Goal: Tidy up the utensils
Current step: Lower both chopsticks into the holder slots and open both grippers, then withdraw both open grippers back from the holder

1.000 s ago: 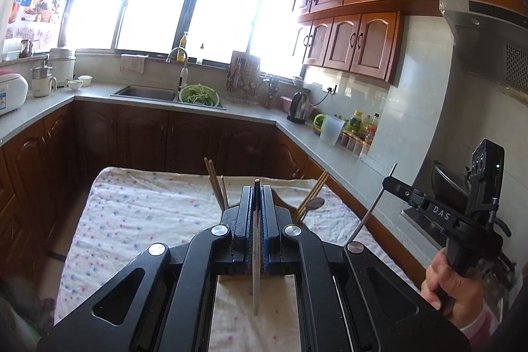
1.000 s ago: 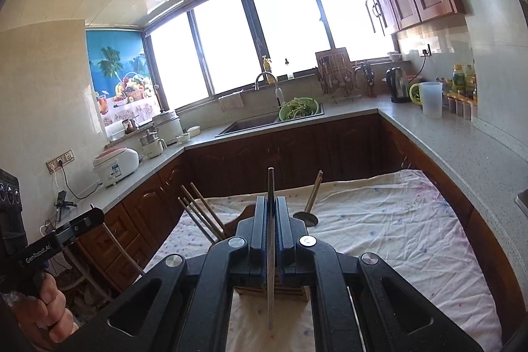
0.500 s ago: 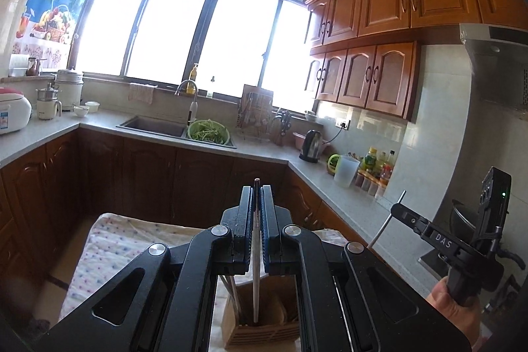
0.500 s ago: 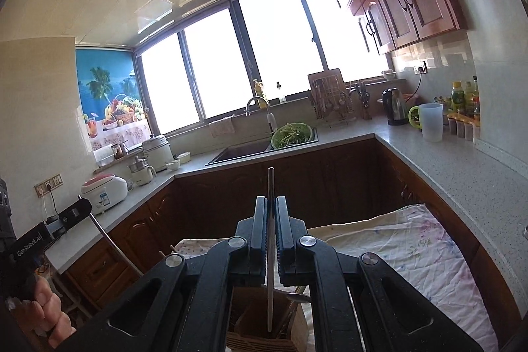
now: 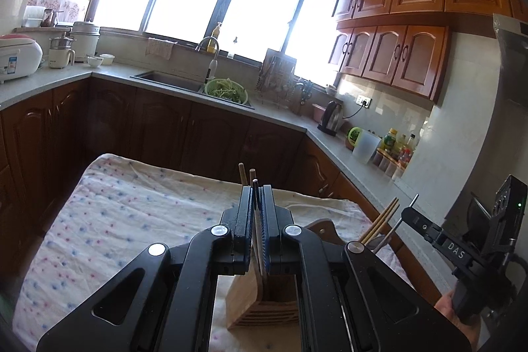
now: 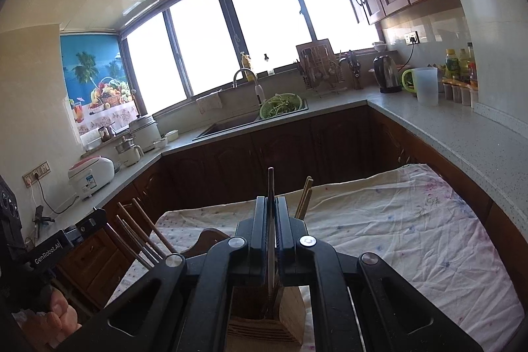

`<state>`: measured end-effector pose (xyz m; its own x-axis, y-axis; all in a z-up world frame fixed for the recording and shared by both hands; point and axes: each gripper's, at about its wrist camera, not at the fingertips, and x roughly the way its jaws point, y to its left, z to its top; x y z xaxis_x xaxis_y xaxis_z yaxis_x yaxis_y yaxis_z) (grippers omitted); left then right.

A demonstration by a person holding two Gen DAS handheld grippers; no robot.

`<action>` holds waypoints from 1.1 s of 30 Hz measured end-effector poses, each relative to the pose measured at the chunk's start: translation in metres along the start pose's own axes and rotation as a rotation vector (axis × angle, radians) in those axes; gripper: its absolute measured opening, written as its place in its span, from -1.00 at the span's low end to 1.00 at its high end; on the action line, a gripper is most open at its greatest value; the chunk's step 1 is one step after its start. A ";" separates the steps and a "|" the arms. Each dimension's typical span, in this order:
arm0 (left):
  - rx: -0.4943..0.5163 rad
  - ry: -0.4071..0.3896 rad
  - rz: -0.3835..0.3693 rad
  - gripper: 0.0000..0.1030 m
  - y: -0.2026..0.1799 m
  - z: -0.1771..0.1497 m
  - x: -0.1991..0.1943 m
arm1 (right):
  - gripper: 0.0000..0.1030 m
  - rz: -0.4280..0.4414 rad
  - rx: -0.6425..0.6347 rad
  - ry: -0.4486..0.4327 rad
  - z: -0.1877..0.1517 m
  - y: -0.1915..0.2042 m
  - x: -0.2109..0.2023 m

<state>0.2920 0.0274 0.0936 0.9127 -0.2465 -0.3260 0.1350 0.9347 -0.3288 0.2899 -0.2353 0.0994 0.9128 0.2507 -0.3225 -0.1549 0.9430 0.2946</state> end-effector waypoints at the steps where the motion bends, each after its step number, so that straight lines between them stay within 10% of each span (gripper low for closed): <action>1: 0.002 0.008 0.002 -0.92 -0.001 -0.003 0.002 | -0.92 -0.001 0.004 0.010 -0.003 -0.002 0.002; 24: 0.011 0.084 0.004 -0.87 -0.005 -0.010 0.016 | -0.81 0.004 0.047 0.065 -0.013 -0.011 0.008; 33: -0.014 0.081 0.062 0.16 0.004 -0.015 0.002 | 0.16 -0.020 0.073 0.014 -0.010 -0.019 -0.008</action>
<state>0.2883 0.0273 0.0784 0.8847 -0.2084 -0.4170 0.0728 0.9453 -0.3179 0.2813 -0.2535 0.0870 0.9098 0.2356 -0.3417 -0.1082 0.9294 0.3529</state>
